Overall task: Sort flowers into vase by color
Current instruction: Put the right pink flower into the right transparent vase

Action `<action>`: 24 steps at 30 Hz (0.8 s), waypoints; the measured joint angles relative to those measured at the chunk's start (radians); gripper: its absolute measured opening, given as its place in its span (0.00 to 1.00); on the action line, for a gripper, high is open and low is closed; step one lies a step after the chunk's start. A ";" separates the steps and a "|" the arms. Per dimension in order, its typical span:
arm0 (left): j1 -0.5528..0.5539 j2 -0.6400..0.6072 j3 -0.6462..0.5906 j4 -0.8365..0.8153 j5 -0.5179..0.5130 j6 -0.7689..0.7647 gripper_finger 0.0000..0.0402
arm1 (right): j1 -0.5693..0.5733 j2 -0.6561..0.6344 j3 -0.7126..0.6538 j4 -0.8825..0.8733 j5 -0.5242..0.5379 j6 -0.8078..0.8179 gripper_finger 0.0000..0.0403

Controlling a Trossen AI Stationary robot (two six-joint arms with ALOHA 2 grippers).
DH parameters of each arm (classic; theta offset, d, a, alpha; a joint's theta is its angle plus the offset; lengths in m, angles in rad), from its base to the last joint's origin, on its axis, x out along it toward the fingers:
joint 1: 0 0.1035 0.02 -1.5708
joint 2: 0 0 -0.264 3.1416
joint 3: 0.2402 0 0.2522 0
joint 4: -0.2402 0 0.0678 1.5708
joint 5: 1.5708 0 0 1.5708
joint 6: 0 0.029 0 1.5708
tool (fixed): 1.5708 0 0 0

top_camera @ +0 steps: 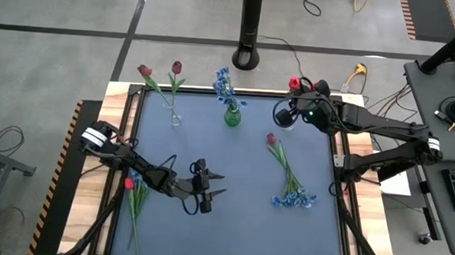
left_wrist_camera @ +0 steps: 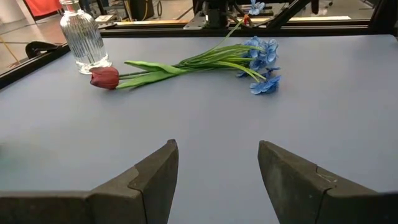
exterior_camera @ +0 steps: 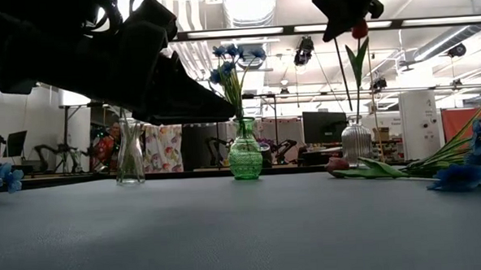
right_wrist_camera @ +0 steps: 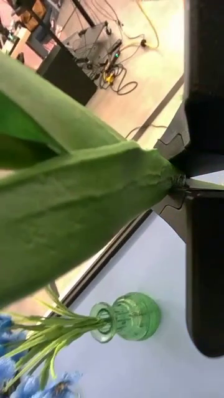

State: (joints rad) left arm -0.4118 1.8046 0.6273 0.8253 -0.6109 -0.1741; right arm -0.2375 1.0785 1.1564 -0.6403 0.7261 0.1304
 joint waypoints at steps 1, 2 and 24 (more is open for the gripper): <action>0.000 0.000 0.000 0.000 0.000 0.000 0.51 | -0.003 0.001 -0.003 0.003 0.000 0.001 0.03; 0.000 0.000 0.000 0.000 0.000 -0.003 0.51 | -0.006 0.001 -0.007 0.002 0.000 0.001 0.03; 0.000 0.000 0.000 -0.002 0.000 -0.003 0.51 | -0.008 0.002 -0.077 0.040 0.007 0.019 0.03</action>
State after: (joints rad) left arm -0.4118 1.8050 0.6270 0.8234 -0.6109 -0.1776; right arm -0.2459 1.0805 1.0790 -0.6006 0.7330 0.1493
